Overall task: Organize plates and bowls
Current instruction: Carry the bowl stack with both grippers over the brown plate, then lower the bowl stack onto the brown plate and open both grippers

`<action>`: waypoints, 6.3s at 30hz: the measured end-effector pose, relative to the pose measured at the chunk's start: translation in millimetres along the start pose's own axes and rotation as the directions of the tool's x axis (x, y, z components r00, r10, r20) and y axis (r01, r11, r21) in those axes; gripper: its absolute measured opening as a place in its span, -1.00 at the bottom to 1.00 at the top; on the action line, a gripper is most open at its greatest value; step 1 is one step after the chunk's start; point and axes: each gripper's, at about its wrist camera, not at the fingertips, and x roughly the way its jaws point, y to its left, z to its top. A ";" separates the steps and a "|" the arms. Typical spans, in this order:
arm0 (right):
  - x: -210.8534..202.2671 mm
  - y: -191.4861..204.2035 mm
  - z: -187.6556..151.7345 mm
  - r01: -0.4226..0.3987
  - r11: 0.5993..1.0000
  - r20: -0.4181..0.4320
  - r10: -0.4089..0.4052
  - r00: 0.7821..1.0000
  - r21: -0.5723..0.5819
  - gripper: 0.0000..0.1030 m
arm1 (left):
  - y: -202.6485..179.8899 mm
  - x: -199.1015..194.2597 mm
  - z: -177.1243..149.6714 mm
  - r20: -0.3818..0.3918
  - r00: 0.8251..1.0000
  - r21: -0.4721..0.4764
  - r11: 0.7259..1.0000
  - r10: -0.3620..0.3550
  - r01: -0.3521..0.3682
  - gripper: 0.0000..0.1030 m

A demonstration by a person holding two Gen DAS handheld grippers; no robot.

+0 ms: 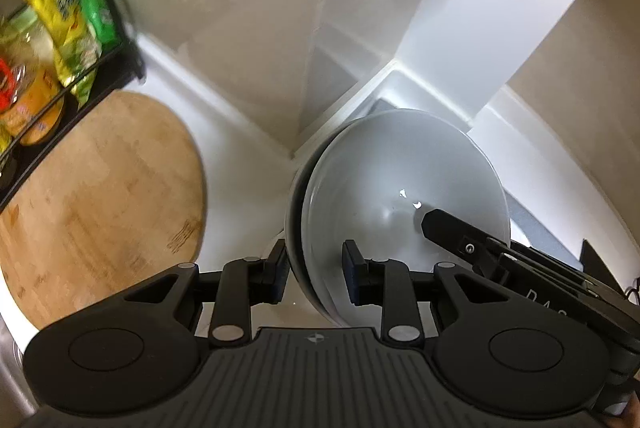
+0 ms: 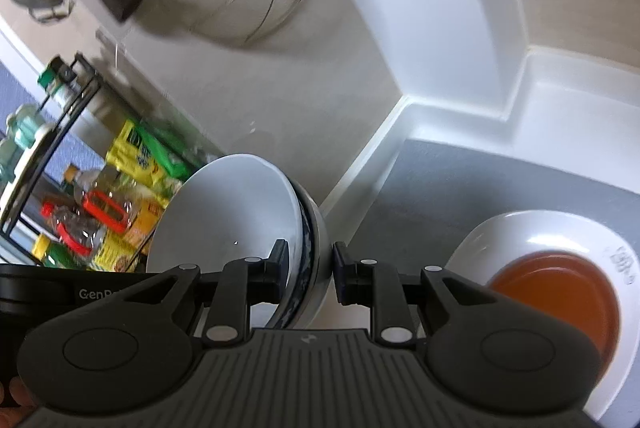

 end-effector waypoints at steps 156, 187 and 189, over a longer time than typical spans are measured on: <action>16.5 -31.5 -94.3 0.062 0.977 -0.192 -0.022 0.981 0.203 -0.19 | 63.2 90.9 -59.1 -0.311 0.905 0.066 0.944 -0.290 0.325 -0.22; -158.1 -85.0 -26.6 0.121 0.959 0.119 -0.155 0.981 0.257 -0.20 | -112.7 19.5 -31.8 -0.242 0.907 0.319 0.854 -0.345 0.410 -0.18; -162.2 -89.1 -19.8 0.128 0.959 0.131 -0.165 0.977 0.254 -0.20 | -118.6 20.8 -27.6 -0.238 0.907 0.325 0.852 -0.348 0.411 -0.18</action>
